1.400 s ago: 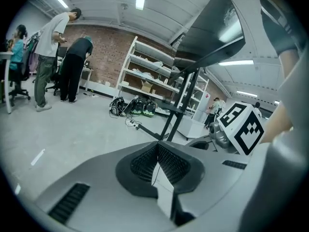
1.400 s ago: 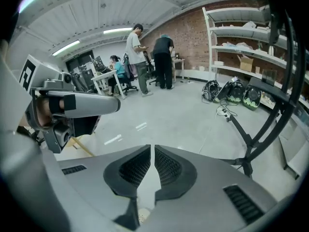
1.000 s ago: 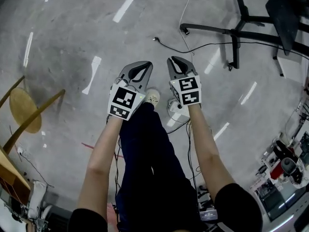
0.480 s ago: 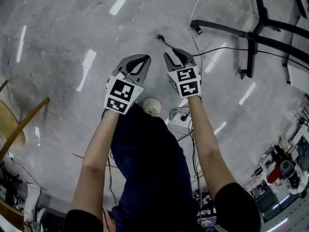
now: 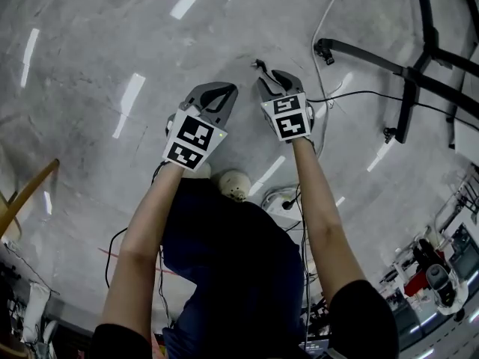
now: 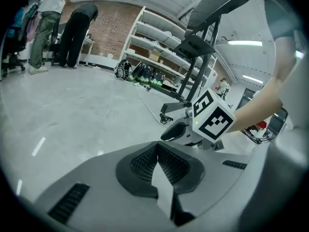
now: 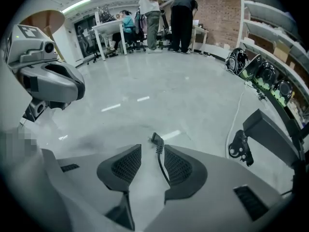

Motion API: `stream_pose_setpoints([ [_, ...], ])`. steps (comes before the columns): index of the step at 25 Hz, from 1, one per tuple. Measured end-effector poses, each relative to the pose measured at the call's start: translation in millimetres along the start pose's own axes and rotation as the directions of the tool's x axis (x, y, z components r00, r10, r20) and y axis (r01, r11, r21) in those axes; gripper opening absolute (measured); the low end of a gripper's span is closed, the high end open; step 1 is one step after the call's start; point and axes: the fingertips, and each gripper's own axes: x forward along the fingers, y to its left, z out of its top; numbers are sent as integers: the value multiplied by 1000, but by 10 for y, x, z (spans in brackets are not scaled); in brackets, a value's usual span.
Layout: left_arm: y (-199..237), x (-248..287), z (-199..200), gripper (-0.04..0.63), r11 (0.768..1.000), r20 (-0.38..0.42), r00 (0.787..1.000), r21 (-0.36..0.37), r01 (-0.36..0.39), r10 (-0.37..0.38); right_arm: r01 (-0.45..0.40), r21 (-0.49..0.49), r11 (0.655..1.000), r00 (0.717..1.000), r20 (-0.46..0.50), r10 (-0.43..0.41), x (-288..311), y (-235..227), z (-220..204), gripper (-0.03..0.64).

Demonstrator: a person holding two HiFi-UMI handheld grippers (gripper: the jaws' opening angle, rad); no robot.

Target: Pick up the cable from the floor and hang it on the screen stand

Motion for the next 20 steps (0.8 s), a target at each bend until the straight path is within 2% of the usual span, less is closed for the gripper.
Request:
stream_pose_setpoints([
  [7, 143, 234, -260, 8, 1000, -8, 1000, -23, 18, -18, 24, 7, 1000, 998, -63, -23, 437, -133, -125, 150],
  [10, 211, 277, -291, 8, 1000, -11, 1000, -21, 18, -18, -15, -5, 1000, 997, -71, 14, 484, -127, -135, 143],
  [13, 225, 262, -262, 8, 1000, -14, 1000, -13, 19, -19, -32, -5, 999, 996, -81, 32, 484, -79, -151, 67],
  [15, 224, 202, -209, 8, 1000, -13, 1000, -16, 14, -14, -12, 13, 1000, 995, -95, 13, 464, -59, -151, 64],
  [17, 214, 99, -139, 8, 999, -10, 1000, -32, 6, -6, 2, 54, 999, 997, -78, 2, 381, -18, -81, 63],
  [20, 148, -132, 24, 8, 998, -2, 1000, -59, 5, -5, 1, 119, 993, 1000, -4, -1, 122, 74, 193, 63],
])
